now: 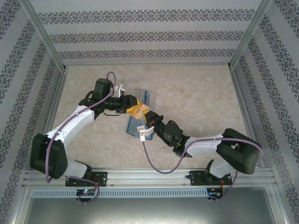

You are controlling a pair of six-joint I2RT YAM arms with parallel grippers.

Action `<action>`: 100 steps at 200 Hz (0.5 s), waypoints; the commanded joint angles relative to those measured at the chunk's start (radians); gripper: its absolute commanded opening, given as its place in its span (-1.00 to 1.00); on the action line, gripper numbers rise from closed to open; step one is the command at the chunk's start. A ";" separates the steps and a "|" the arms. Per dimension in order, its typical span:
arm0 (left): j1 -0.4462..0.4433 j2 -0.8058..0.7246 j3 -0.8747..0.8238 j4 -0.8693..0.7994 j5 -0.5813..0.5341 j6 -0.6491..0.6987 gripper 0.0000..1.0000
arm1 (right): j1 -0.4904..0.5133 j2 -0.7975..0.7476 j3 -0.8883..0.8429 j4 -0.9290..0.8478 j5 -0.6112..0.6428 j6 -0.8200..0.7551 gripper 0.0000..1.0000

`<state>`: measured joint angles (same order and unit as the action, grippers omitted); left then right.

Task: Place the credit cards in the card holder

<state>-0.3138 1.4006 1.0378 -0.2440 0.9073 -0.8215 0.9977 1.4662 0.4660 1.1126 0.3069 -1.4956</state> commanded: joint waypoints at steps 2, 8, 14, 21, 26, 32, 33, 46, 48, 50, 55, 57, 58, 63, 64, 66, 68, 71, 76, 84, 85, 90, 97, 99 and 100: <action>0.002 0.013 -0.013 0.046 0.043 -0.009 -0.29 | 0.007 -0.025 -0.013 0.049 0.001 0.017 -1.00; 0.002 0.011 -0.017 0.049 0.042 -0.008 -0.35 | 0.007 -0.023 -0.013 0.049 0.001 0.012 -1.00; 0.001 0.008 -0.021 0.056 0.044 -0.007 -0.42 | 0.007 -0.020 -0.014 0.050 0.003 0.007 -1.00; 0.002 0.006 -0.022 0.060 0.047 -0.008 -0.48 | 0.007 -0.018 -0.015 0.051 0.006 0.006 -1.00; 0.002 0.007 -0.021 0.063 0.050 -0.009 -0.54 | 0.007 -0.017 -0.014 0.049 0.008 0.010 -1.00; 0.002 0.008 -0.019 0.067 0.058 -0.011 -0.58 | 0.006 -0.017 -0.014 0.047 0.010 0.016 -1.00; 0.002 0.008 -0.018 0.069 0.059 -0.012 -0.59 | 0.006 -0.017 -0.014 0.047 0.010 0.017 -1.00; 0.002 0.003 -0.026 0.087 0.067 -0.019 -0.65 | 0.007 -0.015 -0.014 0.047 0.006 0.025 -1.00; 0.002 0.003 -0.028 0.089 0.067 -0.020 -0.67 | 0.007 -0.015 -0.012 0.047 0.005 0.026 -1.00; 0.002 0.002 -0.029 0.090 0.066 -0.019 -0.69 | 0.007 -0.015 -0.012 0.047 0.004 0.026 -1.00; 0.002 0.000 -0.030 0.091 0.062 -0.019 -0.75 | 0.008 -0.014 -0.012 0.047 0.004 0.027 -1.00; 0.001 0.001 -0.031 0.089 0.060 -0.019 -0.77 | 0.008 -0.015 -0.012 0.047 0.004 0.027 -1.00; 0.002 0.001 -0.031 0.088 0.059 -0.018 -0.79 | 0.008 -0.015 -0.012 0.047 0.005 0.027 -1.00; 0.001 0.002 -0.030 0.083 0.051 -0.015 -0.86 | 0.009 -0.018 -0.012 0.047 0.006 0.032 -1.00; 0.002 0.003 -0.030 0.080 0.049 -0.015 -0.88 | 0.009 -0.018 -0.013 0.047 0.006 0.033 -1.00; 0.002 0.004 -0.029 0.077 0.047 -0.012 -0.91 | 0.008 -0.019 -0.014 0.047 0.007 0.037 -1.00; 0.002 0.004 -0.029 0.073 0.041 -0.009 -0.94 | 0.008 -0.021 -0.014 0.047 0.008 0.039 -1.00; 0.002 0.004 -0.027 0.069 0.034 -0.006 -0.98 | 0.008 -0.023 -0.014 0.047 0.011 0.048 -0.95; 0.002 0.002 -0.027 0.065 0.023 -0.004 -1.00 | 0.008 -0.031 -0.017 0.045 0.014 0.069 -0.82; 0.001 -0.006 -0.036 0.077 0.011 -0.010 -1.00 | 0.007 -0.047 -0.027 0.026 0.015 0.106 -0.57; 0.002 -0.007 -0.037 0.081 0.009 -0.012 -1.00 | 0.007 -0.050 -0.028 0.021 0.014 0.110 -0.54; 0.001 -0.015 -0.048 0.102 0.003 -0.021 -1.00 | 0.007 -0.064 -0.038 -0.004 0.013 0.137 -0.39; 0.001 -0.023 -0.061 0.131 -0.007 -0.034 -1.00 | 0.008 -0.089 -0.052 -0.035 0.005 0.190 -0.31; 0.001 -0.025 -0.065 0.140 -0.012 -0.037 -1.00 | 0.009 -0.096 -0.058 -0.044 0.002 0.205 -0.30; 0.001 -0.026 -0.067 0.143 -0.012 -0.038 -1.00 | 0.009 -0.101 -0.060 -0.047 0.001 0.218 -0.30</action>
<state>-0.3130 1.4040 1.0180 -0.1852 0.9245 -0.8394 0.9981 1.4464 0.4473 1.1072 0.3172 -1.4380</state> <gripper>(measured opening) 0.071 0.307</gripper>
